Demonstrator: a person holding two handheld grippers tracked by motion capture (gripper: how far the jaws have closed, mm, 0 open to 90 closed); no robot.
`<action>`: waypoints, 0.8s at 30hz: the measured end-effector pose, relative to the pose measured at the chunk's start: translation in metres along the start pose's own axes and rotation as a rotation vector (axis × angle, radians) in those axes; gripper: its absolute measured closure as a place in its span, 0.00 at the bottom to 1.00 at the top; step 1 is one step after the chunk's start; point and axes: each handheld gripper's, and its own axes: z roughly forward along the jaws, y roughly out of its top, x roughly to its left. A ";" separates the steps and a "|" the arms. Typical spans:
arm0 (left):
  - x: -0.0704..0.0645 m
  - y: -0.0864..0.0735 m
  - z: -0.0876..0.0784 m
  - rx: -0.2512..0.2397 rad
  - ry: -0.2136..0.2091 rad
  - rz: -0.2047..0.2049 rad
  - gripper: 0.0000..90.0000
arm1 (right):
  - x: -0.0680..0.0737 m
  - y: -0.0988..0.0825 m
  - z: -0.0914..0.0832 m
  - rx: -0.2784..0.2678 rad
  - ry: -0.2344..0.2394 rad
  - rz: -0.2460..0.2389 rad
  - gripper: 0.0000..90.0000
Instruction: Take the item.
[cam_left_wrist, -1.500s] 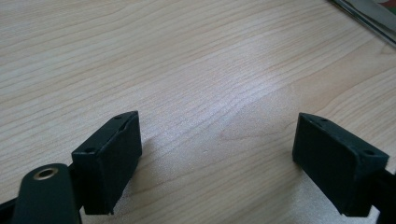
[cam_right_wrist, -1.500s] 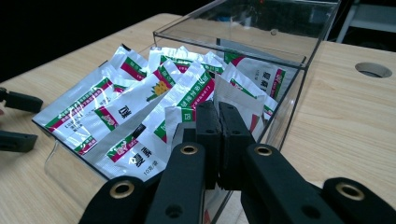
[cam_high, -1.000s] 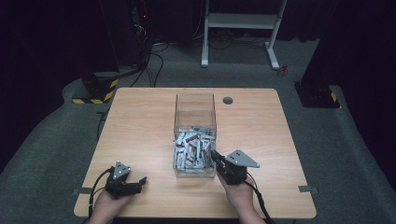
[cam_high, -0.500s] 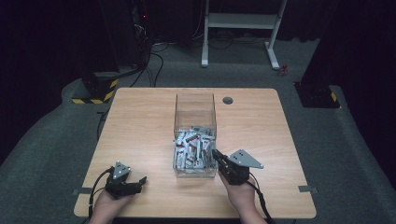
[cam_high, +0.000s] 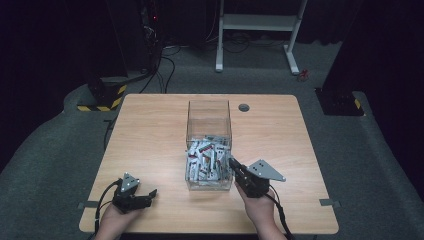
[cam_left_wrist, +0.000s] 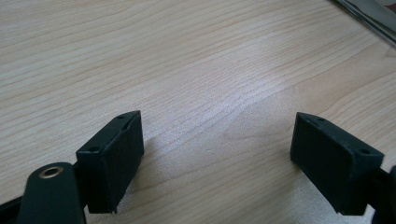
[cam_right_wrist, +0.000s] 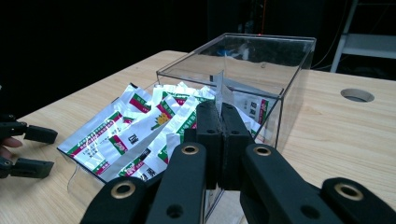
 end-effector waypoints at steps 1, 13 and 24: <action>0.000 0.000 0.000 0.000 0.000 0.000 0.20 | 0.000 0.000 0.000 -0.003 0.000 -0.005 0.99; 0.000 0.000 0.000 0.000 0.001 0.000 0.20 | -0.004 0.005 -0.008 -0.034 0.000 -0.001 0.99; 0.000 0.000 0.000 0.000 0.001 0.000 0.20 | -0.004 0.012 -0.016 -0.069 0.004 -0.009 0.99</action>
